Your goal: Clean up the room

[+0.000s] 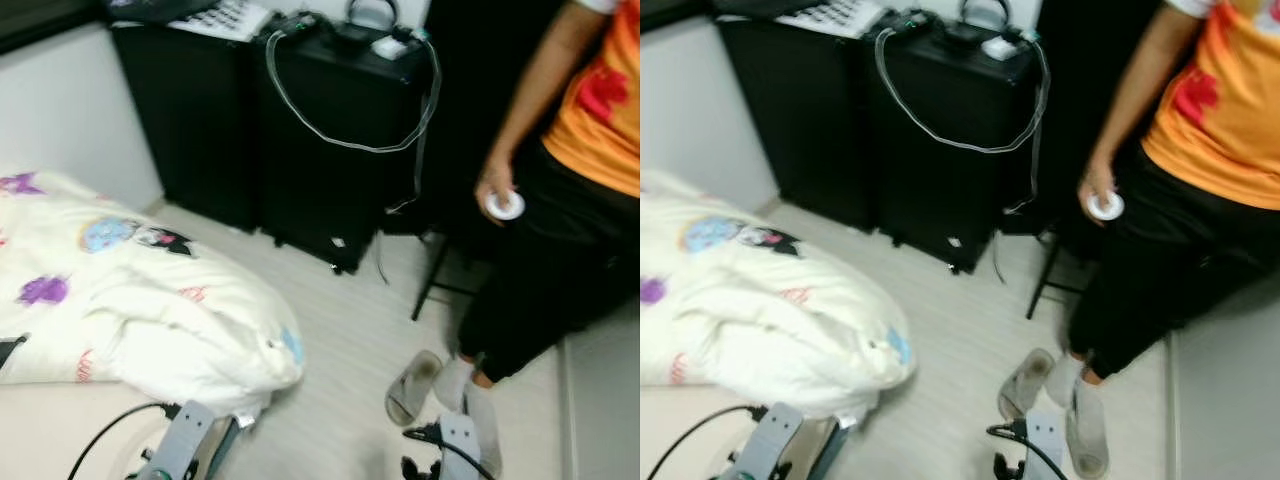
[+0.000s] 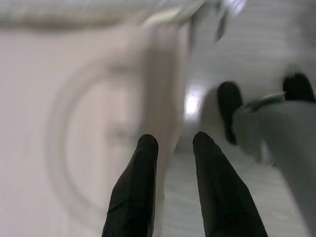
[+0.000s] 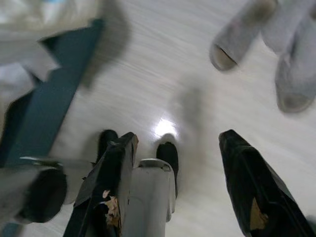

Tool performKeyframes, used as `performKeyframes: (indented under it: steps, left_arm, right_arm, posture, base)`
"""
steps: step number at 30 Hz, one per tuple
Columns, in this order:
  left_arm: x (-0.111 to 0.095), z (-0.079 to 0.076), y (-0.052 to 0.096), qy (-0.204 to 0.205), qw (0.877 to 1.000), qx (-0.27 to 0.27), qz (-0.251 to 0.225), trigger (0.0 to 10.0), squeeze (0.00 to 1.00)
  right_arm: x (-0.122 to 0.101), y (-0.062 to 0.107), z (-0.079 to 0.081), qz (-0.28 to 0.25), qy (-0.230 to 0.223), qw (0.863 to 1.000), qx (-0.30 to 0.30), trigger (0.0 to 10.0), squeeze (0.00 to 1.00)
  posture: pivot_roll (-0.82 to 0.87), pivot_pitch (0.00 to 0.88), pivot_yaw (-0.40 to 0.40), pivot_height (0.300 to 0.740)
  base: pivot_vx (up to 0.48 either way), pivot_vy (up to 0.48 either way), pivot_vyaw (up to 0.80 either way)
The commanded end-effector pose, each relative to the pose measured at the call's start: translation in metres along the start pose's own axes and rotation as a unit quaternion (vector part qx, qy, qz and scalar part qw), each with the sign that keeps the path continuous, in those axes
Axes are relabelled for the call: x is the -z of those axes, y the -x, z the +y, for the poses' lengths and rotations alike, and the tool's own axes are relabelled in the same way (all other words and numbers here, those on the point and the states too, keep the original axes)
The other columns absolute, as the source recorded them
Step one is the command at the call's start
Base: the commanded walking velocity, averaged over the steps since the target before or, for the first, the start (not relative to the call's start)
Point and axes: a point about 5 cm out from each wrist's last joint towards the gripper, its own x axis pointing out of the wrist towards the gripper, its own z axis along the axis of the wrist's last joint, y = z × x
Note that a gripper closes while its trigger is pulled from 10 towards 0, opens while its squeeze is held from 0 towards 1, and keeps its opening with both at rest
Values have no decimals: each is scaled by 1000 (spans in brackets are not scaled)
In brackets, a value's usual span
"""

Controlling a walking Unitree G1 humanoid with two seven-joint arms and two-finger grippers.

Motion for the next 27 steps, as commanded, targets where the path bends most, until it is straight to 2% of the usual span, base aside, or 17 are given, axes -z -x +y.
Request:
performKeyframes:
  steps: [1,7,10,15,25,26,27]
  left_arm:
    - [-5,-6,-1,0,1000,13,-7,10000,0]
    - [-12,-12,-4,-14,1000,21,-15,10000,0]
    - [-12,-14,-4,0,1000,23,-14,10000,0]
    - [-13,-14,-4,-5,1000,20,-15,10000,0]
    - [-14,-13,-4,27,999,16,-19,10000,0]
    - [-22,-11,-6,49,998,14,-32,10000,0]
    - [-22,-11,-6,49,998,14,-32,10000,0]
  right_arm:
    - [14,7,-11,22,-4,1000,16,10000,0]
    - [15,7,-13,27,5,1000,12,10000,0]
    - [15,7,-14,25,3,1000,12,10000,0]
    - [15,7,-13,23,4,1000,11,10000,0]
    - [12,5,-11,12,0,1000,6,10000,0]
    - [8,4,-9,5,-1,1000,4,10000,0]
    - [8,4,-9,5,-1,1000,4,10000,0]
  posture:
    - [16,50,-11,740]
    - [7,54,-13,740]
    - [7,54,-13,740]
    - [7,54,-13,740]
    - [13,60,-11,740]
    - [14,66,-9,740]
    - [14,66,-9,740]
  base:
    - [0,0,719]
    - [0,0,719]
    - [0,0,719]
    - [0,0,715]
    - [0,0,715]
    - [0,0,719]
    - [0,0,719]
